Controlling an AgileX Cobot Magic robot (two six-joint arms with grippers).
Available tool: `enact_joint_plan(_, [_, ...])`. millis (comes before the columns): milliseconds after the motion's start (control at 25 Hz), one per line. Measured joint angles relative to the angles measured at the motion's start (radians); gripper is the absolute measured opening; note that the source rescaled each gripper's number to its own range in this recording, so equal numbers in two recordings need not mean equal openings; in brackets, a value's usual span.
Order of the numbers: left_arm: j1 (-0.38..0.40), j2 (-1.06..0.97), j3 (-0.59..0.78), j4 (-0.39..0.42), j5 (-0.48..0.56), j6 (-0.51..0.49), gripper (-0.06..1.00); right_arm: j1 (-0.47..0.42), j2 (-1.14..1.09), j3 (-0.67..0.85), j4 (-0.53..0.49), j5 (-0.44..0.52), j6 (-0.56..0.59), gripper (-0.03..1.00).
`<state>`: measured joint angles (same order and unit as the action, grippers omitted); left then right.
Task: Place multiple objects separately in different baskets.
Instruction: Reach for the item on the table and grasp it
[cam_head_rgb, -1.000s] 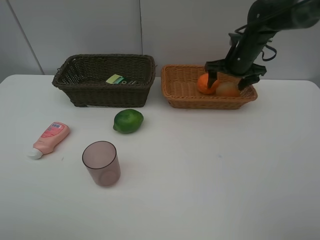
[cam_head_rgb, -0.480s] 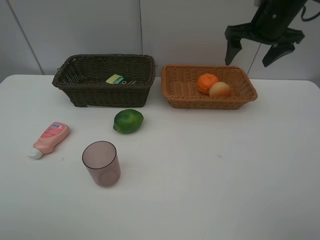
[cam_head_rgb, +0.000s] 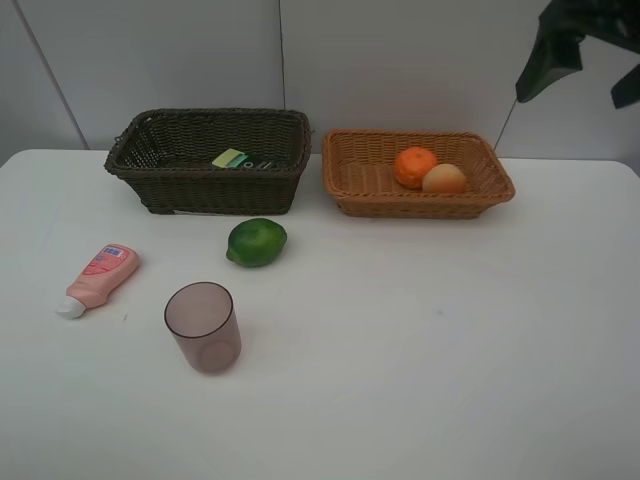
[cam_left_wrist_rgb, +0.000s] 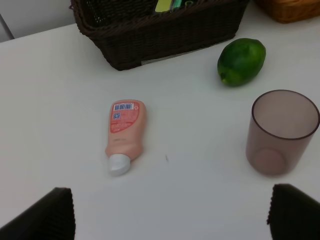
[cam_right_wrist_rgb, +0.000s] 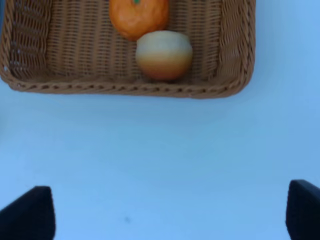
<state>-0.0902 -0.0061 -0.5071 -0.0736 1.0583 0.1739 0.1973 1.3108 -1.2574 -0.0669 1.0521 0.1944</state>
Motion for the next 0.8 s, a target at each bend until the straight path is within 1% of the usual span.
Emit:
enact_joint_plan(80, [0.000, 0.000, 0.000, 0.000, 0.000, 0.000, 1.00, 0.000, -0.115, 0.088, -0.001, -0.003, 0.000, 1.00])
enact_joint_plan(360, [0.000, 0.000, 0.000, 0.000, 0.000, 0.000, 1.00, 0.000, -0.516, 0.301, -0.003, -0.011, 0.000, 1.00])
enact_joint_plan(480, [0.000, 0.000, 0.000, 0.000, 0.000, 0.000, 1.00, 0.000, -0.679, 0.381, -0.033, -0.011, 0.000, 1.00])
enact_joint_plan(640, [0.000, 0.000, 0.000, 0.000, 0.000, 0.000, 1.00, 0.000, -0.864, 0.476, -0.053, -0.010, -0.003, 1.00])
enact_joint_plan(800, [0.000, 0.000, 0.000, 0.000, 0.000, 0.000, 1.00, 0.000, -0.988, 0.523, -0.053, -0.007, -0.004, 1.00])
